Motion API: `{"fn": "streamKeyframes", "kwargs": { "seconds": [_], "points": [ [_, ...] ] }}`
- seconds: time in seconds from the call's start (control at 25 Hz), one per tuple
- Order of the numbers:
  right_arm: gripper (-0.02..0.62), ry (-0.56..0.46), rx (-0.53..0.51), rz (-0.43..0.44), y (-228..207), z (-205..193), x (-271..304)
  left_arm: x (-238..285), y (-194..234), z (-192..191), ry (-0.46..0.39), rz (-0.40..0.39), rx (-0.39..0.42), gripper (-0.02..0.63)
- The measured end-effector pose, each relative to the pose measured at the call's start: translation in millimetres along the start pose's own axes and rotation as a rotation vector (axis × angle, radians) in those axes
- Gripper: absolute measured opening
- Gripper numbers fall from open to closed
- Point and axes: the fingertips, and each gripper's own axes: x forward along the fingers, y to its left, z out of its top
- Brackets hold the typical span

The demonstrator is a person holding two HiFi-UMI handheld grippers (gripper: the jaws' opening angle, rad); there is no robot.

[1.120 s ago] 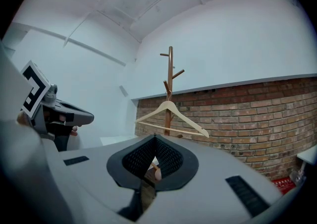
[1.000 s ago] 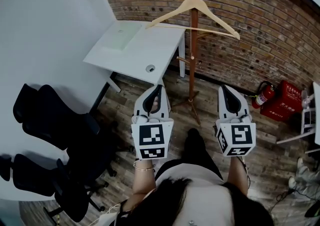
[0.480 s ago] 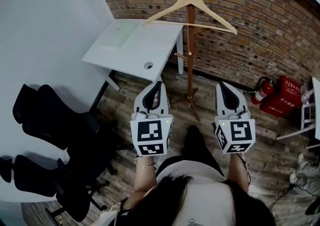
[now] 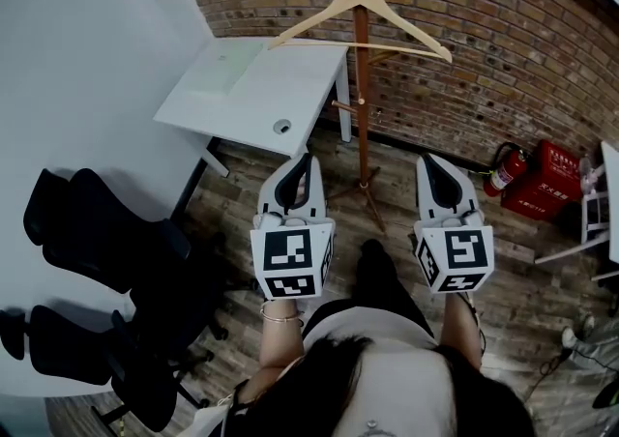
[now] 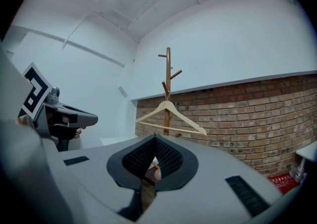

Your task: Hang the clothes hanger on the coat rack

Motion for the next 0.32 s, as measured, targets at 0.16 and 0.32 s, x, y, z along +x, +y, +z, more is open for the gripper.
{"fn": "streamKeyframes", "kwargs": {
  "seconds": [0.16, 0.32],
  "points": [
    [0.035, 0.001, 0.001, 0.003, 0.9, -0.9, -0.3, -0.3, -0.9, -2.7, 0.009, -0.003, 0.002, 0.014],
    [0.035, 0.0, -0.001, 0.005, 1.5, -1.6, 0.7, 0.9, -2.9, -5.0, 0.02, -0.013, 0.018, 0.014]
  ]
}}
